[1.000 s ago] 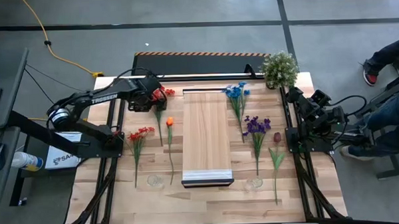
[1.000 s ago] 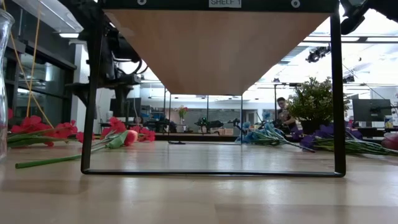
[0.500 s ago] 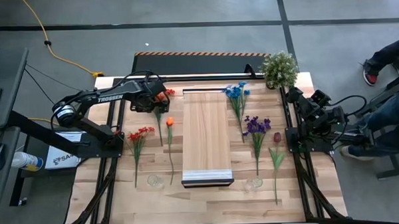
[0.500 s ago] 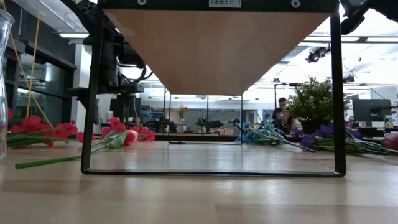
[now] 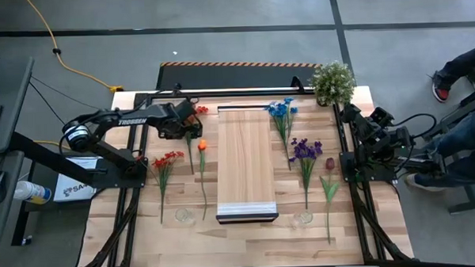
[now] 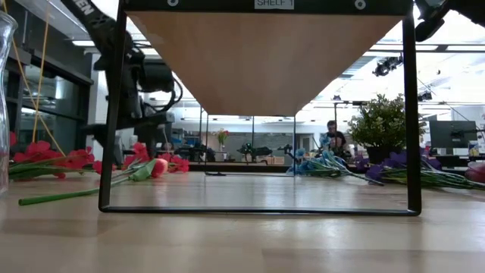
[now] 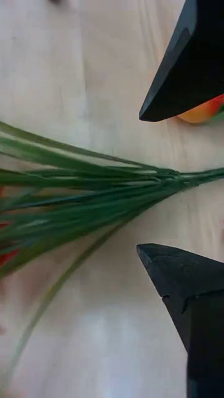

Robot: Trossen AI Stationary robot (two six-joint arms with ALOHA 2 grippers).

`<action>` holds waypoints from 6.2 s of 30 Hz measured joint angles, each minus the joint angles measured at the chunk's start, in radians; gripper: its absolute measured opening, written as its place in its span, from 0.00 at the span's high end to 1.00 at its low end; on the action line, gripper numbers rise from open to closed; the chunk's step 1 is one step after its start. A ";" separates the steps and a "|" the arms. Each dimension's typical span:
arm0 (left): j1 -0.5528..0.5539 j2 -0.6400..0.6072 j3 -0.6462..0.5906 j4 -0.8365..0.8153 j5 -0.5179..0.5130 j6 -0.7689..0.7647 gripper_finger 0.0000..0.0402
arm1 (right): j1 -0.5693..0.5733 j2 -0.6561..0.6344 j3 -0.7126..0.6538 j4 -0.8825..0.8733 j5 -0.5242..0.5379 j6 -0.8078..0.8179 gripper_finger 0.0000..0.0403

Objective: Pick and place flowers into a vace then onto a shelf
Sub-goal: Put the top orange flowers into the left transparent vase

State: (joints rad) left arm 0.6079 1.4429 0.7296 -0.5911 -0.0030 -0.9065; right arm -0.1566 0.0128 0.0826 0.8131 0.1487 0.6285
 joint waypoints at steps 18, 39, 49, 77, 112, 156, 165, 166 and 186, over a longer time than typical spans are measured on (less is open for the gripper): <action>0.001 0.000 -0.055 0.091 -0.086 -0.041 0.08 | 0.000 0.000 0.000 0.000 0.009 0.000 0.34; 0.000 0.098 -0.047 0.104 -0.173 -0.041 0.08 | 0.000 0.000 0.000 0.000 0.010 0.001 0.34; 0.002 0.106 -0.005 0.061 -0.177 -0.033 0.21 | 0.000 0.000 0.000 0.000 0.009 0.001 0.34; 0.002 0.108 0.013 0.101 -0.180 -0.068 0.89 | 0.000 0.000 0.000 -0.004 0.009 0.001 0.34; 0.001 -0.187 0.014 0.085 -0.192 -0.068 0.90 | 0.000 0.000 0.000 -0.003 -0.002 0.001 0.34; 0.000 -0.460 0.543 -0.198 -0.253 0.178 0.90 | 0.000 0.000 0.000 -0.003 -0.003 0.001 0.34; 0.000 -0.478 0.549 -0.188 -0.161 0.250 0.90 | 0.000 0.000 0.000 -0.003 -0.002 0.001 0.34; 0.000 -0.481 0.549 -0.187 -0.160 0.256 0.90 | 0.000 0.000 0.000 -0.003 -0.002 0.001 0.34; 0.000 -0.563 0.549 -0.089 0.033 0.362 0.90 | 0.000 0.000 0.000 -0.007 -0.002 -0.003 0.33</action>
State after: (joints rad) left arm 0.6075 0.8800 1.2785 -0.6801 0.0300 -0.5441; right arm -0.1566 0.0128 0.0826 0.8062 0.1467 0.6258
